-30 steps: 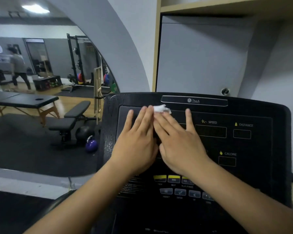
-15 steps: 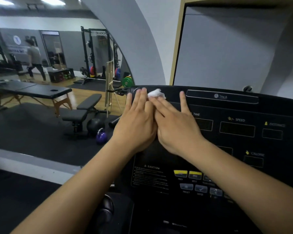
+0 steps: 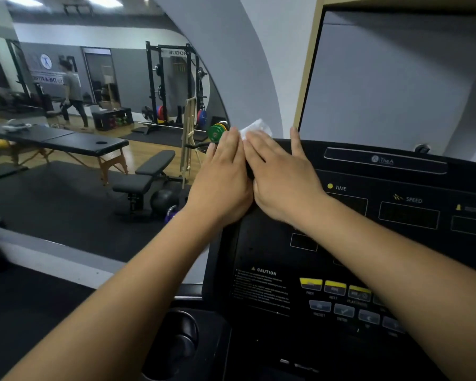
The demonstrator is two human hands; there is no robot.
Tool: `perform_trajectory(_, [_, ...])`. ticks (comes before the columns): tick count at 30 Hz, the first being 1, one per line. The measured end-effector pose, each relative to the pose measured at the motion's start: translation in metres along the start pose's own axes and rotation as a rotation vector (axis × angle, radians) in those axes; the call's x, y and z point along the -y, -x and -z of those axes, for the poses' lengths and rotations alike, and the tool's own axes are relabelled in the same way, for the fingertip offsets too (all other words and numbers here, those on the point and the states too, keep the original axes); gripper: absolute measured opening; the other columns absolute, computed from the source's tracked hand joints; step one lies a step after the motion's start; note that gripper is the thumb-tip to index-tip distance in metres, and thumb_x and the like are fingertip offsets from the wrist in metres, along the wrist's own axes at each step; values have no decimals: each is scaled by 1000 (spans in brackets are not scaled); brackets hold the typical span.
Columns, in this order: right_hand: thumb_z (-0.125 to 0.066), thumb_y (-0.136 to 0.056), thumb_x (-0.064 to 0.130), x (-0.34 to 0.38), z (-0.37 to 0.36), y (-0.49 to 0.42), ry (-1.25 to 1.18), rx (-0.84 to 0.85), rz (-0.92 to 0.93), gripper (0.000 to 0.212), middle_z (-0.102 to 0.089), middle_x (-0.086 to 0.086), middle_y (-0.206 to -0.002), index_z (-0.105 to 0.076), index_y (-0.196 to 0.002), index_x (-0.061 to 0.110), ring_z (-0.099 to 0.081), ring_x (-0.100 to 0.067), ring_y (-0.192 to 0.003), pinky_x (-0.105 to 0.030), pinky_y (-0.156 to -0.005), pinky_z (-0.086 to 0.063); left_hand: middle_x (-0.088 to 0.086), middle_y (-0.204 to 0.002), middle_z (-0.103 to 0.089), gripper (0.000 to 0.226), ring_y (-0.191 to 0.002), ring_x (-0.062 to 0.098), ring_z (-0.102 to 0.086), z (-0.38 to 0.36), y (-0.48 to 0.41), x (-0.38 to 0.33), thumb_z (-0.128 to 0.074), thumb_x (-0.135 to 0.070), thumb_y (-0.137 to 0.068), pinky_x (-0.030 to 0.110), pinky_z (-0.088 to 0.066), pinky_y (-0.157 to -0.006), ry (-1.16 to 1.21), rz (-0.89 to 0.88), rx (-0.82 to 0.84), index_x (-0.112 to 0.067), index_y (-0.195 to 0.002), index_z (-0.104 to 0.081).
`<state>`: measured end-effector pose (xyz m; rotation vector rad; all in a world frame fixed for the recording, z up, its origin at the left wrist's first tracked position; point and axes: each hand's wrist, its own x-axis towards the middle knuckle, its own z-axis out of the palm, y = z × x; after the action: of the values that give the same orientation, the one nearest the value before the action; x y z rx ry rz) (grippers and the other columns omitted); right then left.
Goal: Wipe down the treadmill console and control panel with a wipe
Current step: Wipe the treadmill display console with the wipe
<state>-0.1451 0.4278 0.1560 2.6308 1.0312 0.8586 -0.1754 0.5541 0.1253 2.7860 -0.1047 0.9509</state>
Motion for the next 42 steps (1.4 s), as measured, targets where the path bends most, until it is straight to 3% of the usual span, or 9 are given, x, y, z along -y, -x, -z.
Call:
perform_trajectory(5, [-33,-94,28,22,-13,29,51,31,91,67,-5,-7,-162,-7,-153,7,0,-21,-148,-60,-114,3,11,-162,-15,63,-141,16,-25,-2,44,4,-36,-18,-93,18,-17,-112,230,-3,-44,-12,-155,-21])
perform_trajectory(8, [-38,-91,29,31,-24,53,44,77,140,69,-11,-7,-161,-14,-152,7,-5,-22,-148,-61,-114,2,15,-160,-21,70,-149,23,-12,-11,73,5,-22,-26,-85,37,-10,-122,112,-9,-15,-6,-152,-24])
perform_trajectory(16, [-35,-92,25,26,-5,14,41,73,26,69,-3,-8,-162,-7,-153,7,0,-20,-148,-56,-116,5,20,-160,-18,50,-149,30,-12,-1,17,12,-32,-14,-99,45,-13,-122,97,-40,-66,-1,-147,-33])
perform_trajectory(19, [-36,-87,23,43,-26,65,22,116,98,65,-26,-14,-157,-28,-147,2,-20,-25,-146,-57,-116,-7,23,-156,-28,57,-147,33,-20,-18,72,4,-30,-18,-92,43,-14,-122,158,-105,-27,1,-146,-36])
perform_trajectory(22, [-38,-84,22,37,-28,71,24,63,107,61,-39,-11,-151,-41,-142,3,-32,-22,-141,-59,-113,-9,23,-161,-12,67,-150,31,-3,-26,89,0,-27,-20,-89,41,-2,-122,114,-131,24,1,-152,-19])
perform_trajectory(27, [-36,-95,26,13,-2,22,58,68,-46,68,0,-2,-163,-5,-153,11,2,-15,-148,-56,-116,6,19,-161,-14,60,-150,29,-7,-1,12,1,-26,-25,-96,49,-1,-122,9,-93,-19,-4,-152,-22])
perform_trajectory(32, [-40,-87,26,35,-23,66,31,91,40,64,-24,-11,-158,-32,-147,7,-19,-24,-146,-58,-116,-6,19,-159,-22,59,-150,27,-9,-19,65,2,-26,-24,-92,44,-4,-122,95,-173,-25,-4,-147,-33])
perform_trajectory(35, [-34,-85,28,39,-32,84,-46,84,87,61,-39,-11,-151,-43,-142,7,-31,-24,-142,-64,-112,-16,15,-162,-13,68,-150,21,5,-32,102,3,-27,-26,-88,43,4,-121,138,-151,26,-7,-152,-20])
perform_trajectory(42, [-40,-92,30,24,-10,34,30,82,-37,70,-1,-4,-162,-9,-153,15,5,-16,-148,-64,-113,2,14,-163,-9,64,-151,24,0,-12,29,1,-26,-31,-102,51,2,-121,-21,-44,-9,-2,-154,-4])
